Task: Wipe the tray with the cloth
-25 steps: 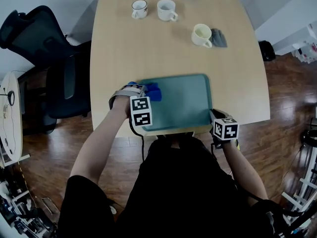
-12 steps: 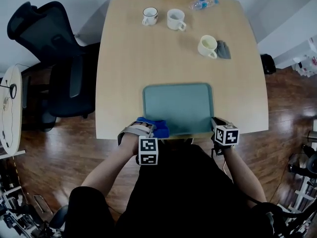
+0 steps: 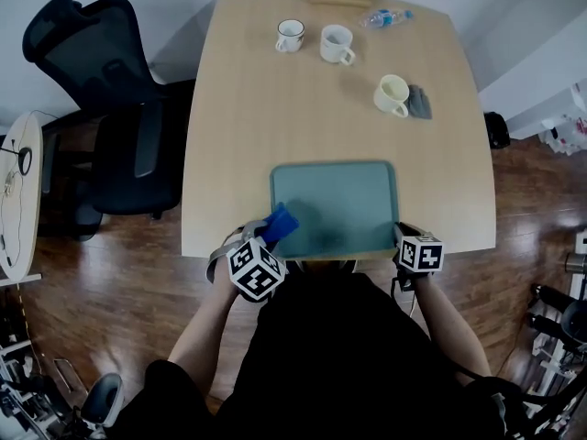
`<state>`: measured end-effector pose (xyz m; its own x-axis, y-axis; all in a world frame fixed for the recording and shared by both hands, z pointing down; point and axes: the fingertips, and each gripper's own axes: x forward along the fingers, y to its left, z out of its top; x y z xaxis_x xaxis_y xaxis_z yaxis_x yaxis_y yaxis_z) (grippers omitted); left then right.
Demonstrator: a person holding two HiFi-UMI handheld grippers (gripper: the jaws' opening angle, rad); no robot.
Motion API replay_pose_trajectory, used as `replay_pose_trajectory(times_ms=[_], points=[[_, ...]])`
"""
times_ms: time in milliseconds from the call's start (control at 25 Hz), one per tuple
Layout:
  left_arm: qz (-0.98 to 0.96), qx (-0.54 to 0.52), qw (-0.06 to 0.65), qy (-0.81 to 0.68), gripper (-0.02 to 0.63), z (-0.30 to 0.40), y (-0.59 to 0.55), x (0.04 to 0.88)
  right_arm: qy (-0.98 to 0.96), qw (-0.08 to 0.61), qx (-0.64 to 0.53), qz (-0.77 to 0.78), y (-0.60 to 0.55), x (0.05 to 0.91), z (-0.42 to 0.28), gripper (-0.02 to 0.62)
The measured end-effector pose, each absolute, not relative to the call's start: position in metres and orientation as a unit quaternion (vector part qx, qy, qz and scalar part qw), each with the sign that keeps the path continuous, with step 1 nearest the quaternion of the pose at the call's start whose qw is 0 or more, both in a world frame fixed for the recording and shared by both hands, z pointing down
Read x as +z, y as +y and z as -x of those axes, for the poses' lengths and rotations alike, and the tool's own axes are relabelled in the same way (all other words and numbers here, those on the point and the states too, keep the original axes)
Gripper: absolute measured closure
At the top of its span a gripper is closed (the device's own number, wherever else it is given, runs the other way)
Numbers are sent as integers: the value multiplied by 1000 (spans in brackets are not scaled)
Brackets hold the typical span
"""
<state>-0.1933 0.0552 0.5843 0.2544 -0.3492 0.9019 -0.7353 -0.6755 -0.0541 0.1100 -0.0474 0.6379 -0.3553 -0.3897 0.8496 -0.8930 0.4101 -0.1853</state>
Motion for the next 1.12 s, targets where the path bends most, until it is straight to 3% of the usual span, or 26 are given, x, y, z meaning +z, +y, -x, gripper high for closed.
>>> replay_pose_trajectory(times_ms=[200,320,520,920,1000,1120], points=[[-677,350,378,-526,469,269,45,564,-745,381,332,-435,-47,639,-112,565],[-644,295,438,-553,469,291,46,572,-738,386,331,-445,-46,639,-115,565],[-632,326,440,-549,465,298,48,616,-725,400,324,-457,-44,642,-119,565],[-641,324,394,-573,457,303,38,616,-725,402,309,-467,-51,644,-113,565],[-625,294,403,-601,426,304,40,612,-728,400,306,-465,-49,645,-116,565],[-597,220,395,-663,294,317,44,588,-735,392,310,-458,-42,648,-118,565]])
